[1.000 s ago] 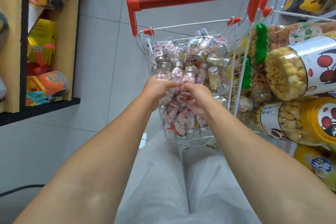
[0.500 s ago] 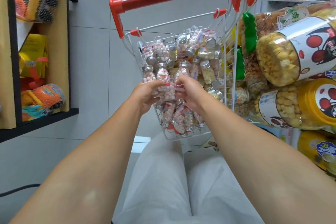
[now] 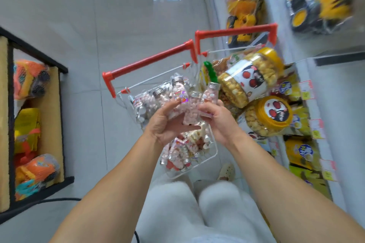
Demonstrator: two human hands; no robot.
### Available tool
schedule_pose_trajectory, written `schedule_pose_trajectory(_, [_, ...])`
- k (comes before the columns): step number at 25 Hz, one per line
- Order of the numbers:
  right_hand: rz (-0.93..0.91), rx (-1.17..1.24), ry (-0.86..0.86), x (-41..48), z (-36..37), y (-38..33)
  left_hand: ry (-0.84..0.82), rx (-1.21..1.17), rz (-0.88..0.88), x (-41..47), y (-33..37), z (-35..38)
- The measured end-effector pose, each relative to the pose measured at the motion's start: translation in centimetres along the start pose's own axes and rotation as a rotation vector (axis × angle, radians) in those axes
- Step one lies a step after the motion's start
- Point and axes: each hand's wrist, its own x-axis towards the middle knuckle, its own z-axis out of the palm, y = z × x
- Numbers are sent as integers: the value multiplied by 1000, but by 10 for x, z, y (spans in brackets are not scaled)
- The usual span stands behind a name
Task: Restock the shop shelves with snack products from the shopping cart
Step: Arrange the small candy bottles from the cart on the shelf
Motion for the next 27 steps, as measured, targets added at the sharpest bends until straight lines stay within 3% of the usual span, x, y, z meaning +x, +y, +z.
schedule_pose_trajectory(5, [-159,144,-8,-68,-50,-70,-335,74,-71,-5,5,100])
schedule_pose_trajectory(14, [-493,325,154,-197,-172,-150,-520,218,-154,5,-51,274])
schedule_pose_trajectory(19, [-710,133,477,-267,-263,-163,-612,222,-162,10,-101,345])
schedule_pose_trajectory(21, [-752,61,680,-292,-305,-163,-593,208,-175,14,-118,366])
schedule_pose_trajectory(24, [-701,-125,1012,-312,-368,-165,-595,228,-191,18,-137,388])
schedule_pose_trajectory(27, [-572,-293,1114,-291,-405,-175,-586,238,-218,22,-148,397])
